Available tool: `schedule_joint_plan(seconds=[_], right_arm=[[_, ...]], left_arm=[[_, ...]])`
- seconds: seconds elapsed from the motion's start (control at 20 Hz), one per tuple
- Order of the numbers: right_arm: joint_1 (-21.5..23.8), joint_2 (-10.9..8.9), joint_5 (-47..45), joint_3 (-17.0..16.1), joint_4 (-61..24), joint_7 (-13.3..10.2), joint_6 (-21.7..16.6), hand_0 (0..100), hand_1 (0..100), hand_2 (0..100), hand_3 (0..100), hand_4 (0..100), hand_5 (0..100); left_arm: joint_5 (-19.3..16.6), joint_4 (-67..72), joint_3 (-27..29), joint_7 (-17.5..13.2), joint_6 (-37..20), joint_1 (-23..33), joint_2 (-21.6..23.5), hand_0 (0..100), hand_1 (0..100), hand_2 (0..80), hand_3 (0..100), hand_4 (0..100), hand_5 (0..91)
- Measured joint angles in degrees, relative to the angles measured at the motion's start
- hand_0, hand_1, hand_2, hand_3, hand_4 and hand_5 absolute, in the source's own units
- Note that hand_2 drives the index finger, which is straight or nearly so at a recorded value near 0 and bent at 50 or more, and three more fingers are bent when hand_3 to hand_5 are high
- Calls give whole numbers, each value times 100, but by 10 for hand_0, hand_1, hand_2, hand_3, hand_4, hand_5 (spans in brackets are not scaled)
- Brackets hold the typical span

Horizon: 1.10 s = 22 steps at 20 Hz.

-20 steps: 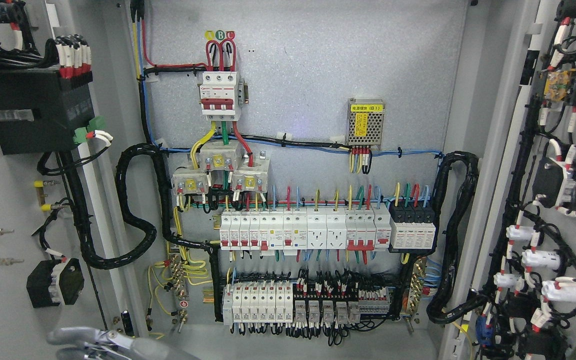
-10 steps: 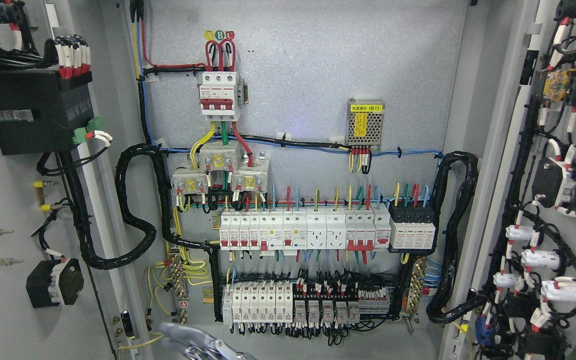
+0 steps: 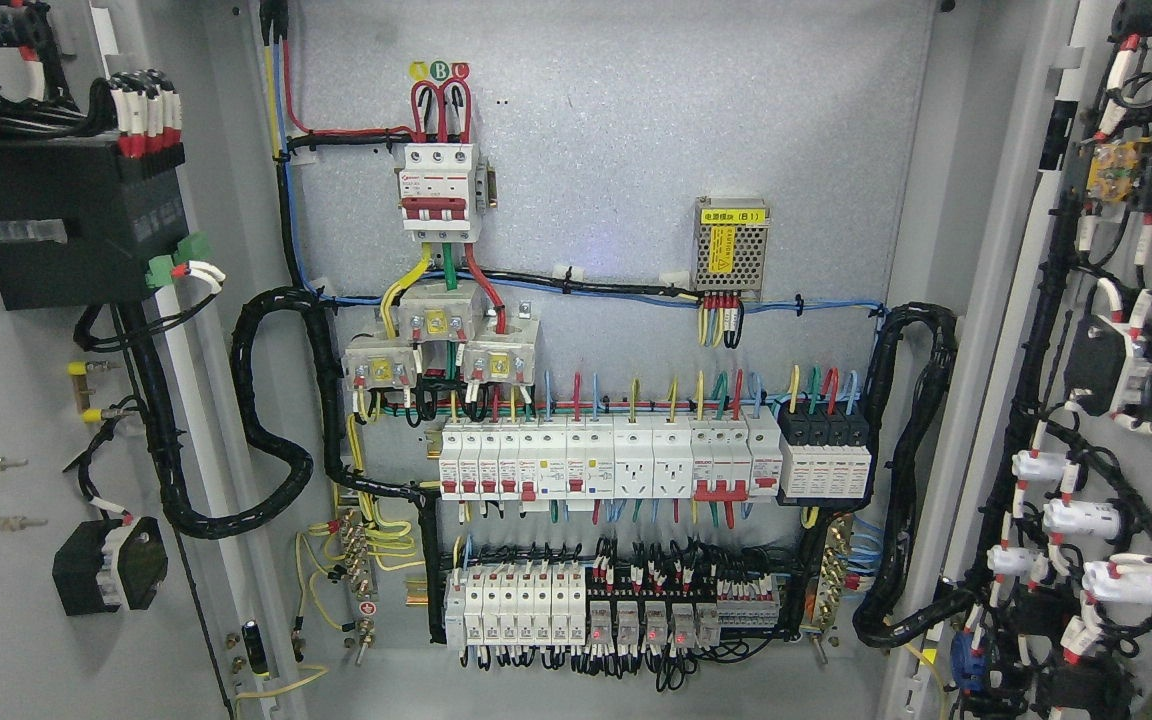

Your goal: Open door with both hands

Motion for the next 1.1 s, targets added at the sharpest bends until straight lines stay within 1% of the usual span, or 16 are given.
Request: schedule_joint_plan(seconds=[0.25,0.35,0.45,0.55,0.65,0.8,0.9,1.1], right_arm=[[715,-224,113,-423,188,-57,-614,219,0,0,0,0,0],[902,-283,139,-556,270,-71,-838,219,0,0,0,0,0],[1064,-332,154,-682,344,-105,-971,219,0,0,0,0,0],[1201,-369,169,-802,413,-230,-1036,219,0,0,0,0,0],[1303,-399,187,-901,501,-492,-1067,219,0,0,0,0,0],[1411,-435,213,-1015,666,-766,-1102,219,0,0,0,0,0],[1471,-452,224,-1068,787,-850,-1133,219,0,0,0,0,0],[1559,-469,238,-1136,1000,-928,-1157,219,0,0,0,0,0]], left_arm=[[-3,-944,-7,-92,-553,65,151,295,0,26,27,36,0],[-5,-1246,-9,-99,-751,87,217,295,0,26,27,36,0],[-6,-1497,-4,-102,-908,98,269,295,0,26,27,36,0],[-7,-1744,5,-103,-1032,109,311,295,0,26,27,36,0],[-9,-1955,10,-104,-1113,115,332,295,0,25,27,36,0],[-10,-2235,69,-124,-1180,122,334,295,0,25,28,37,0],[-5,-2390,152,-114,-1184,127,316,295,0,26,28,37,0],[10,-2621,424,-100,-1193,193,266,295,0,27,28,37,0]])
